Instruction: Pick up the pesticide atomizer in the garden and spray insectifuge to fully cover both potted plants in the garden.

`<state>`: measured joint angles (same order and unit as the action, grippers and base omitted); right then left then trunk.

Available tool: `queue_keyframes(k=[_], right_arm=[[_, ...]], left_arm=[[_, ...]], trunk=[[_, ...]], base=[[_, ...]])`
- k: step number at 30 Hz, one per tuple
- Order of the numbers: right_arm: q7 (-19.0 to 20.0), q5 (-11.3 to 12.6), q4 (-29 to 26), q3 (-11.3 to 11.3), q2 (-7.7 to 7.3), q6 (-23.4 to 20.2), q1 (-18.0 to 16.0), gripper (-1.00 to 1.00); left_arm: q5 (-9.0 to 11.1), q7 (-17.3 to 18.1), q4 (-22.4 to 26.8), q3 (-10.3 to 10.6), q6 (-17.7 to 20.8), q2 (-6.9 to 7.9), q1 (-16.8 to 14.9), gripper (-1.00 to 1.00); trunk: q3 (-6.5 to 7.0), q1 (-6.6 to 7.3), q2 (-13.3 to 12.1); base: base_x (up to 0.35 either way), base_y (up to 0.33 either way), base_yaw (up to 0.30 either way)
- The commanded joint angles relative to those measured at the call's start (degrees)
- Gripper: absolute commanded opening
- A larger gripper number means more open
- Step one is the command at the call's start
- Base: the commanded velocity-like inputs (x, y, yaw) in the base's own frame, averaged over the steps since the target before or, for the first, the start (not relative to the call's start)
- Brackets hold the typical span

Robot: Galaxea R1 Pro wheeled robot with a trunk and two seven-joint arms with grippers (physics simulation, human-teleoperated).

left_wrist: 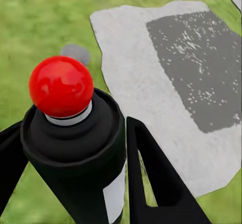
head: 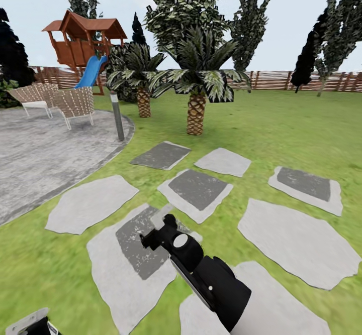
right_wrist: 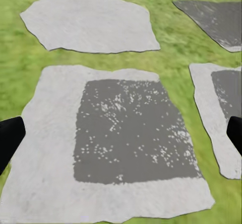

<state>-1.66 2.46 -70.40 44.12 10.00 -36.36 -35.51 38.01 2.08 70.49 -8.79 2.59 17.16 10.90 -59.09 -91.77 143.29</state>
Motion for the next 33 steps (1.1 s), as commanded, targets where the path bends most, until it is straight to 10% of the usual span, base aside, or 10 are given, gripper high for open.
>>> queue_keyframes(k=[1, 18, 22, 33], right_arm=[[-0.01, 0.00, -0.05, 0.00, 0.00, -0.05, 0.00, 1.00], [-3.66, 3.85, 5.22, -0.29, 0.00, -2.42, -0.01, 1.00], [-3.88, 3.78, 0.63, -0.89, 0.00, -4.06, 0.00, 1.00], [-3.99, 3.89, 2.16, -0.88, 0.00, -4.05, 0.00, 1.00]], left_arm=[[0.00, -0.03, -0.01, 0.00, 0.08, 0.05, 0.00, -1.00], [-0.26, -0.24, 4.67, 0.09, 0.04, -0.28, 1.98, -1.00], [-1.08, -9.65, 18.09, -0.11, 10.98, 0.39, 1.23, -1.00], [-1.41, -9.68, 21.55, 0.09, 18.95, 0.80, 0.27, -1.00]], trunk=[[0.00, 0.00, 0.00], [1.78, 1.22, -2.09], [1.78, 1.22, -2.09], [1.78, 1.22, -2.09]], base=[[0.257, 0.193, 0.271], [0.283, 0.168, 0.271], [0.303, 0.095, 0.271], [0.312, 0.049, 0.271]])
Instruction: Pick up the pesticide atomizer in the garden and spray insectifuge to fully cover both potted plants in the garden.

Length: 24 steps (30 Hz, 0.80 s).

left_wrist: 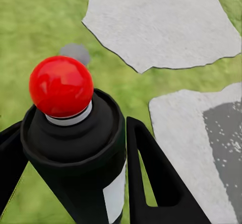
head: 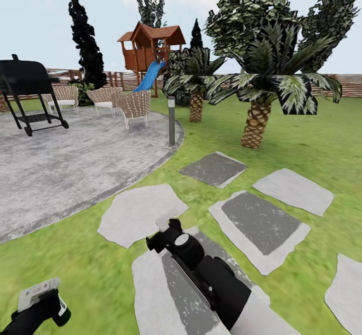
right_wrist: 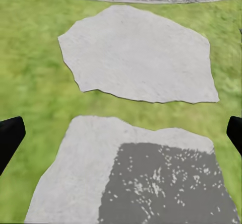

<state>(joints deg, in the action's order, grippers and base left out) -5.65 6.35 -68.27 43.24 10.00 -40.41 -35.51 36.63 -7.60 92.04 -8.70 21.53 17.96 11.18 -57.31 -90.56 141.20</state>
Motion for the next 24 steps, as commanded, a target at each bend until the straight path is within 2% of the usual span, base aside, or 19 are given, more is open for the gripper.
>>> queue_keyframes(k=[1, 2, 3, 4, 5, 6, 7, 8, 9, 10, 13, 17, 18, 19, 21, 24], right_arm=[[-0.05, 0.03, 2.46, -0.04, 0.00, 0.18, -0.02, 1.00], [-0.11, 0.00, 6.07, -0.16, 0.00, 0.60, -0.29, 1.00], [0.20, 0.27, 8.56, -1.57, 0.00, 1.12, -0.45, 1.00], [1.63, 2.07, 7.46, -8.49, 0.00, 0.62, -0.50, 1.00], [3.96, 3.41, 4.09, -13.68, 0.00, -1.09, -0.36, 1.00], [12.96, 4.74, -4.14, -19.07, -7.13, -5.52, 2.32, 1.00], [14.61, 4.78, -6.58, -19.27, -9.10, -5.11, 4.61, 1.00], [14.23, 4.40, -9.76, -19.13, -10.41, -3.59, 8.08, 1.00], [13.19, 4.37, -10.51, -18.99, -10.72, -3.09, 8.98, 1.00], [11.53, 4.33, -11.09, -17.85, -10.94, -2.69, 9.62, 1.00], [10.51, 4.28, -11.02, -12.51, -11.04, -2.58, 9.90, 1.00], [6.25, 4.72, -10.68, -11.46, -10.97, -2.57, 9.93, 1.00], [5.69, 4.83, -10.66, -11.34, -10.75, -2.60, 9.93, 1.00], [5.32, 4.50, -10.58, -11.27, -9.71, -2.65, 9.93, 1.00], [5.31, 4.47, -10.57, -11.24, -9.66, -2.65, 9.93, 1.00], [5.30, 4.46, -10.57, -9.43, -9.65, -2.65, 9.93, 1.00]], left_arm=[[-0.99, -0.07, 0.04, 0.10, 0.23, -0.21, -0.44, -1.00], [-2.89, -0.12, 0.01, 0.72, 0.33, -0.40, -0.94, -1.00], [-4.73, -0.23, -0.04, 1.93, 0.41, -0.63, -1.55, -1.00], [-6.25, -0.47, -0.08, 4.62, 0.53, -1.22, -3.20, -1.00], [-6.84, -1.10, -0.17, 6.79, 0.73, -2.14, -4.80, -1.00], [-7.49, -6.29, -0.27, 11.93, 3.07, -5.82, -7.92, -1.00], [-7.55, -8.53, -0.23, 13.50, 3.92, -7.29, -9.05, -1.00], [-7.78, -11.19, -0.13, 16.45, 5.98, -8.95, -10.46, -1.00], [-8.63, -12.65, -0.07, 17.88, 7.71, -9.39, -11.06, -1.00], [-10.89, -14.50, -0.03, 18.90, 10.03, -9.47, -11.61, -1.00], [-12.42, -16.27, -0.06, 18.19, 10.96, -9.57, -11.86, -1.00], [-12.26, -18.02, -0.32, 17.69, 11.26, -9.31, -11.88, -1.00], [-12.14, -18.02, -0.35, 17.68, 11.36, -9.28, -11.88, -1.00], [-11.94, -17.82, -0.45, 17.55, 11.43, -9.25, -11.88, -1.00], [-11.83, -17.76, -0.45, 16.04, 11.46, -9.43, -11.88, -1.00], [-11.45, -17.62, -0.45, 14.59, 11.80, -9.66, -11.88, -1.00]], trunk=[[0.00, 0.00, 0.00], [0.00, 0.00, 0.00], [0.00, 0.00, 0.00], [0.00, 0.00, 0.00], [0.00, 0.00, 0.00], [0.00, 0.00, 0.00], [0.00, 0.00, 0.00], [0.00, 0.00, 0.00], [0.00, 0.00, 0.00], [0.00, 0.00, 0.00], [0.00, 0.00, 0.00], [0.00, 0.00, 0.00], [0.00, 0.00, 0.00], [0.00, 0.00, 0.00], [0.00, 0.00, 0.00], [0.00, 0.00, 0.00]], base=[[0.315, 0.002, 0.271], [0.315, 0.001, 0.271], [0.315, 0.000, 0.271], [0.318, 0.000, 0.271], [0.322, 0.000, 0.271], [0.328, 0.000, 0.264], [0.329, 0.000, 0.259], [0.330, 0.000, 0.262], [0.331, 0.000, 0.269], [0.331, 0.000, 0.274], [0.331, 0.000, 0.276], [0.332, 0.000, 0.277], [0.332, 0.000, 0.277], [0.331, 0.066, 0.277], [0.314, 0.112, 0.277], [0.276, 0.176, 0.277]])
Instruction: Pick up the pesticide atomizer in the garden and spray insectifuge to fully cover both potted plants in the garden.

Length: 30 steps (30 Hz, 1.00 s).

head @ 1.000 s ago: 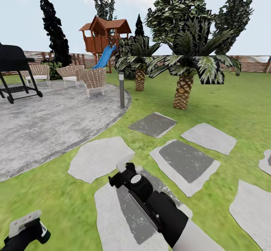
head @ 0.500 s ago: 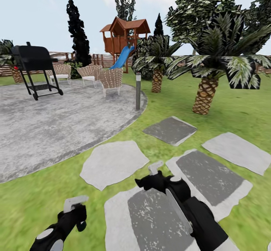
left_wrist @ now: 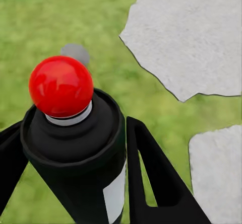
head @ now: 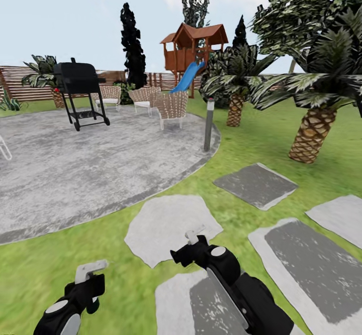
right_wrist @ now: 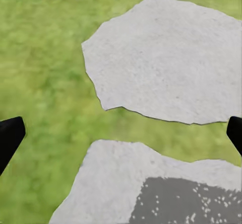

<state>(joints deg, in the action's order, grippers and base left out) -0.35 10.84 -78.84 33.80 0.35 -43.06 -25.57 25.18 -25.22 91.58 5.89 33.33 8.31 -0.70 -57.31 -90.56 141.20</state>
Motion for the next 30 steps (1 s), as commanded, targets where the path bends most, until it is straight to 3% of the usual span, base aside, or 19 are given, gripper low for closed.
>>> queue_keyframes(k=[1, 13, 14, 17, 18, 20, 22, 30], right_arm=[[0.00, -0.05, 0.00, 0.27, 0.00, 0.00, 0.00, 1.00], [0.00, 0.39, 0.00, 0.52, 0.10, -0.13, 0.00, 1.00], [-0.03, 0.27, 0.02, 0.44, 0.58, -0.20, 0.00, 1.00], [-4.71, -0.37, -0.07, 0.16, 6.27, -0.29, -0.19, 1.00], [-7.52, -0.38, -0.32, 0.83, 7.58, -0.23, -0.33, 1.00], [-8.63, -0.22, 0.16, 2.51, 8.06, -0.17, -0.44, 1.00], [-8.59, -0.30, 1.68, 3.14, 8.04, -0.04, -0.51, 1.00], [-8.61, -0.38, 2.11, 3.55, 8.01, 0.09, -0.53, 1.00]], left_arm=[[0.06, 0.00, 0.00, -0.09, 0.03, -0.02, 0.00, -1.00], [0.06, -0.09, -0.42, -0.18, -0.05, -0.08, 0.00, -1.00], [0.05, -0.12, -0.43, -0.18, -0.09, -0.09, 0.00, -1.00], [-0.13, -0.63, -0.54, -0.49, -0.60, 0.08, 0.00, -1.00], [-0.10, -0.79, -1.22, -2.70, -1.28, 0.26, 0.00, -1.00], [-0.02, -0.39, -3.09, -7.03, -3.45, 0.06, 0.00, -1.00], [0.21, -0.23, -4.30, -9.26, -5.70, -0.07, 0.00, -1.00], [-0.12, -0.06, -6.48, -9.41, -6.59, -0.22, 0.00, -1.00]], trunk=[[0.00, 0.00, 0.00], [0.00, 0.00, 0.00], [0.00, 0.00, 0.00], [0.00, 0.00, 0.00], [0.00, 0.00, 0.00], [0.00, 0.00, 0.00], [0.00, 0.00, 0.00], [0.00, 0.00, 0.00]], base=[[0.263, 0.192, 0.277], [0.260, 0.195, 0.277], [0.260, 0.195, 0.277], [0.260, 0.195, 0.277], [0.260, 0.195, 0.277], [0.260, 0.195, 0.277], [0.258, 0.198, 0.277], [0.251, 0.210, 0.277]])
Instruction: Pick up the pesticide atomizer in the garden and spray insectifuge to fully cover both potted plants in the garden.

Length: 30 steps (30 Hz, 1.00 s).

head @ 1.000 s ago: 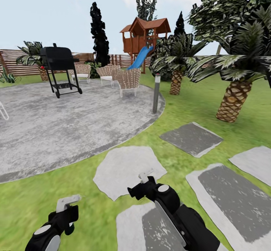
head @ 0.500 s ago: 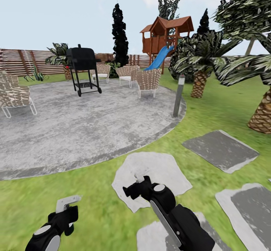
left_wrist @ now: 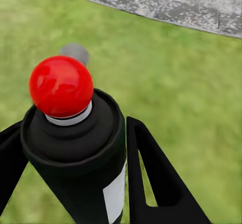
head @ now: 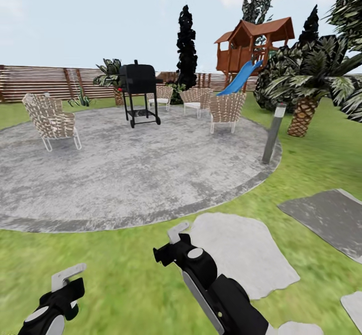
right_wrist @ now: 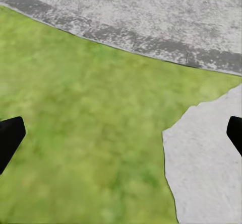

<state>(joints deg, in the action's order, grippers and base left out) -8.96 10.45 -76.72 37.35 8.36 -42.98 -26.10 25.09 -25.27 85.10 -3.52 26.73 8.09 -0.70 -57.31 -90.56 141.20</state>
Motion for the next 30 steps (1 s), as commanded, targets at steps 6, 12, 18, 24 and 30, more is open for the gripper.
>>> queue_keyframes(k=[6, 12, 18, 24, 30], right_arm=[[0.00, -0.03, 0.14, 0.01, -0.01, 0.00, 0.00, 1.00], [-0.09, -0.06, 0.03, 0.01, -0.01, 0.06, 0.00, 1.00], [-0.15, -0.05, 0.08, 0.01, -0.01, 0.08, 0.00, 1.00], [-0.30, 0.03, 0.95, 0.01, 0.00, 2.35, 0.00, 1.00], [-0.69, -2.19, 6.42, -0.13, 0.74, 5.30, -0.30, 1.00]], left_arm=[[-0.13, 5.32, -0.29, -0.08, 0.32, 0.00, 0.00, -1.00], [-0.13, 5.32, -0.29, -0.08, 0.25, 0.00, 0.00, -1.00], [-0.11, 5.38, -0.29, -0.08, 0.02, -0.11, 0.00, -1.00], [-0.19, 5.50, -0.29, 0.00, -0.10, -0.51, 0.00, -1.00], [-0.13, 5.58, -0.29, 0.00, -0.02, -0.44, 0.00, -1.00]], trunk=[[0.00, 0.00, 0.00], [0.00, 0.00, 0.00], [0.00, 0.00, 0.00], [0.00, 0.00, 0.00], [0.00, 0.00, 0.00]], base=[[0.250, 0.202, 0.277], [0.250, 0.202, 0.277], [0.250, 0.202, 0.277], [0.254, 0.190, 0.127], [0.285, 0.132, 0.001]])
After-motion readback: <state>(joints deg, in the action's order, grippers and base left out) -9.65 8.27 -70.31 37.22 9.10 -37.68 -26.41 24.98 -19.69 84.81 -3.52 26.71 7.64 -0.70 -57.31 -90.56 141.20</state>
